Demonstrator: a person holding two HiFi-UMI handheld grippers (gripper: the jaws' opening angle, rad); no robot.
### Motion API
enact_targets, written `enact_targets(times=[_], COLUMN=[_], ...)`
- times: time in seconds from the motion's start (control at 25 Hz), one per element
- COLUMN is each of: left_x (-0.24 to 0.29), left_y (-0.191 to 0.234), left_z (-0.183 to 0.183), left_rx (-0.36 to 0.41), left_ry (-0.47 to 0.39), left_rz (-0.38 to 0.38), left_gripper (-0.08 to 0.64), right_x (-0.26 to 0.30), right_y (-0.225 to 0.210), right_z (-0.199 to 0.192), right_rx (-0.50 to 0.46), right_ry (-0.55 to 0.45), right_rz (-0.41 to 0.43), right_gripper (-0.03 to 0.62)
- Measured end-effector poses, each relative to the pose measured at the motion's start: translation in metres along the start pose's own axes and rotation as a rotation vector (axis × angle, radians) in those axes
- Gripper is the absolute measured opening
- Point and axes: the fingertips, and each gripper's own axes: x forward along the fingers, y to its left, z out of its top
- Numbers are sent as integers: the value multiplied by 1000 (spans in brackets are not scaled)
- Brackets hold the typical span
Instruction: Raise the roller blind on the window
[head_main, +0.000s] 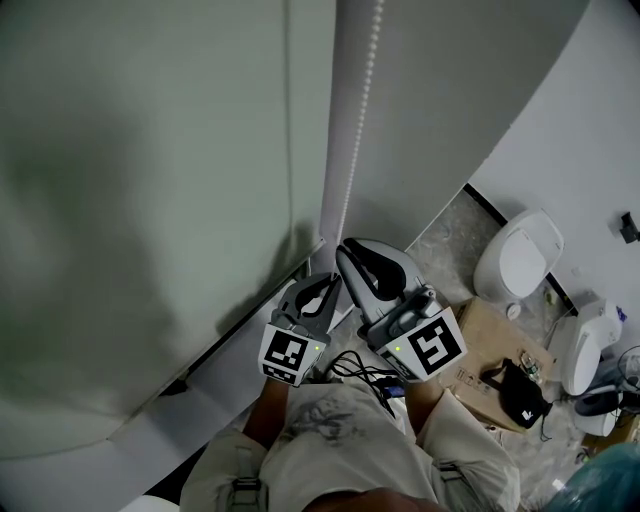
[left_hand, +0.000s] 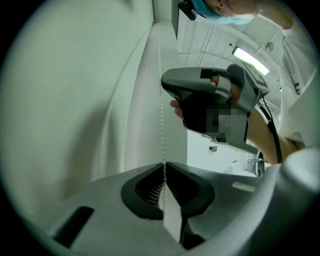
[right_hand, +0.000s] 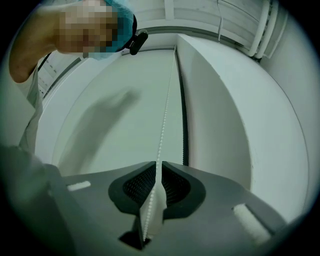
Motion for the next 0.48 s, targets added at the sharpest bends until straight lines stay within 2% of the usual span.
enact_targets(times=[0.2,0.32,0.48], left_x=[-2,-15,-10], left_y=[-3,-4,-7], left_z=[-1,-15,-14], left_rx=[-7,-13,-15], left_ry=[-2,-11,-10], left_rz=[-15,-22,-29], left_gripper=[20,20,20], right_x=[6,7,7], right_y=[4,18,10], right_z=[8,-7,-2], right_rx=[-4,-26,-19], right_ry=[-4,32,29], right_rz=[26,38,17], right_gripper=[57,58,14])
